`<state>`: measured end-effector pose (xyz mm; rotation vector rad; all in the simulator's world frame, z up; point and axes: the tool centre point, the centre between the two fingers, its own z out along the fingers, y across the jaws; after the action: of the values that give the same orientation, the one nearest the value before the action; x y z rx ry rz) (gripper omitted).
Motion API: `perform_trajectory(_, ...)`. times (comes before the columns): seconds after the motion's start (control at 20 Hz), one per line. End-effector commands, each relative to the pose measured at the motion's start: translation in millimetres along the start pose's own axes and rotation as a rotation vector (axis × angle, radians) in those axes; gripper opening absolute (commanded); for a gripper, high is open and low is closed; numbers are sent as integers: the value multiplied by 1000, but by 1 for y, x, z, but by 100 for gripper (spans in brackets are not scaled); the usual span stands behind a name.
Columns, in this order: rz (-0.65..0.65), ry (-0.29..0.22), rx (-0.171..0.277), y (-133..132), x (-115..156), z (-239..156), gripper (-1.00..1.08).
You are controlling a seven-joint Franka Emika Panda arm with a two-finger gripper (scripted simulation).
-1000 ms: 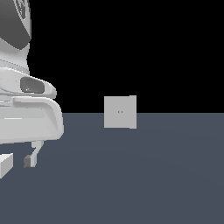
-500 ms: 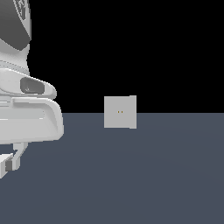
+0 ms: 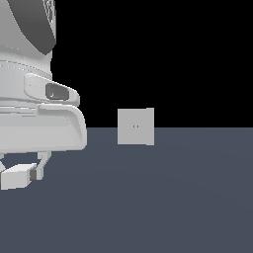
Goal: Plug the charger into the wall socket.
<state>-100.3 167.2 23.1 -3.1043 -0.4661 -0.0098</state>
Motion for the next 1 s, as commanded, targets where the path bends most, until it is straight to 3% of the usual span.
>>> perform_trajectory(0.0,51,1,0,20,8,-9,-100)
perform_trajectory(0.55,387,2,-1,158,30,-63,-100)
perform_trajectory(0.75,455,2,-3,186,28,-74,-100)
perform_trajectory(0.95,478,2,-5,196,27,-77,-100)
